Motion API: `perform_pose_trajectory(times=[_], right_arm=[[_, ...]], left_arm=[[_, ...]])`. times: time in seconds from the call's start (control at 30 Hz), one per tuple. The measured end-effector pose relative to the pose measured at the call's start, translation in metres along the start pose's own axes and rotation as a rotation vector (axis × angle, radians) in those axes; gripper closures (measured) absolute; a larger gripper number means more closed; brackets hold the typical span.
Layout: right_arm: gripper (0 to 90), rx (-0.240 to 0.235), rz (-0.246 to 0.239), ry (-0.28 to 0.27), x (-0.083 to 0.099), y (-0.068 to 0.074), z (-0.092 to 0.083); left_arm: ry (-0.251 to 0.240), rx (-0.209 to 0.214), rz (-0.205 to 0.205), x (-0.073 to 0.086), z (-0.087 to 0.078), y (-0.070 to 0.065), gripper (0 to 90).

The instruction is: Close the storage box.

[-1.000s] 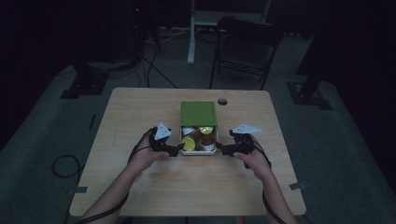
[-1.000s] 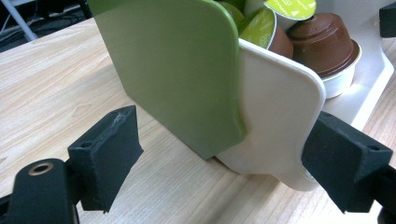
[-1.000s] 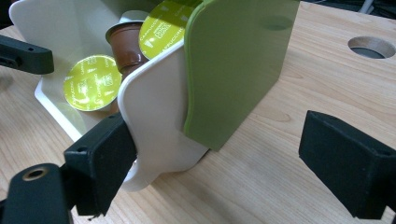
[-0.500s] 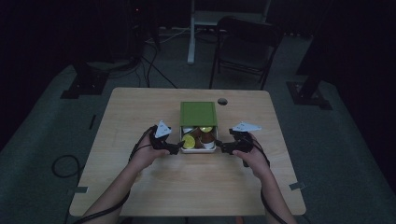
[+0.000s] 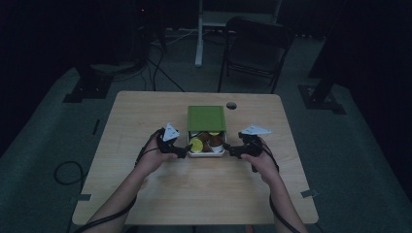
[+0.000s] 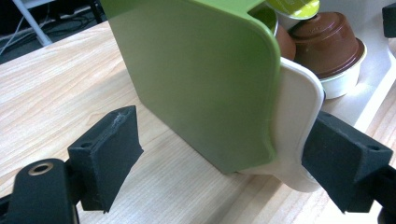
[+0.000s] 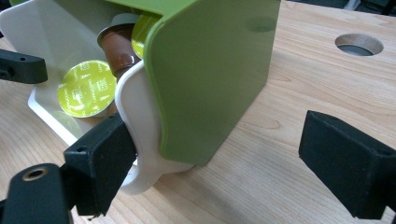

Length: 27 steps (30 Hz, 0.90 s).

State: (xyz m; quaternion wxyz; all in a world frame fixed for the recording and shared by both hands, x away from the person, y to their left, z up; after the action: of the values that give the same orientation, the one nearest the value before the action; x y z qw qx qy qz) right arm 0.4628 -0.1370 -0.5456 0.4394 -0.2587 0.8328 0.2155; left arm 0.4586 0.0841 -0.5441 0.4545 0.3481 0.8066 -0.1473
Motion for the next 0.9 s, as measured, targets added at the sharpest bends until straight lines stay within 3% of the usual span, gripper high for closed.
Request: perform_pose_trajectory(times=[0.23,0.63,0.9], right_arm=[[11.3,0.005,0.016,0.0,-0.001,-0.001,0.003],[11.3,0.032,0.034,-0.013,-0.004,-0.006,0.009],[11.3,0.048,0.052,-0.022,-0.005,-0.008,0.012]], left_arm=[[-0.004,-0.002,-0.011,-0.001,0.002,0.003,15.0],[0.001,-0.03,0.016,-0.005,0.007,0.007,15.0],[-0.003,-0.047,0.009,-0.007,0.011,0.01,15.0]])
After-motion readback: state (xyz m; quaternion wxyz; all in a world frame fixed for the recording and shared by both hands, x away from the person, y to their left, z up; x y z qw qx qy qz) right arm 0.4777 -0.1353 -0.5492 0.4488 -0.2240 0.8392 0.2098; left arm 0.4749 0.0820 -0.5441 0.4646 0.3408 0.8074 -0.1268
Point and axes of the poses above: each handheld gripper's, and its own axes: z roughly forward along the jaws, x roughly out of its underside, y roughly to its left, the point moved 9 cm from there along z, roughly forward along the jaws
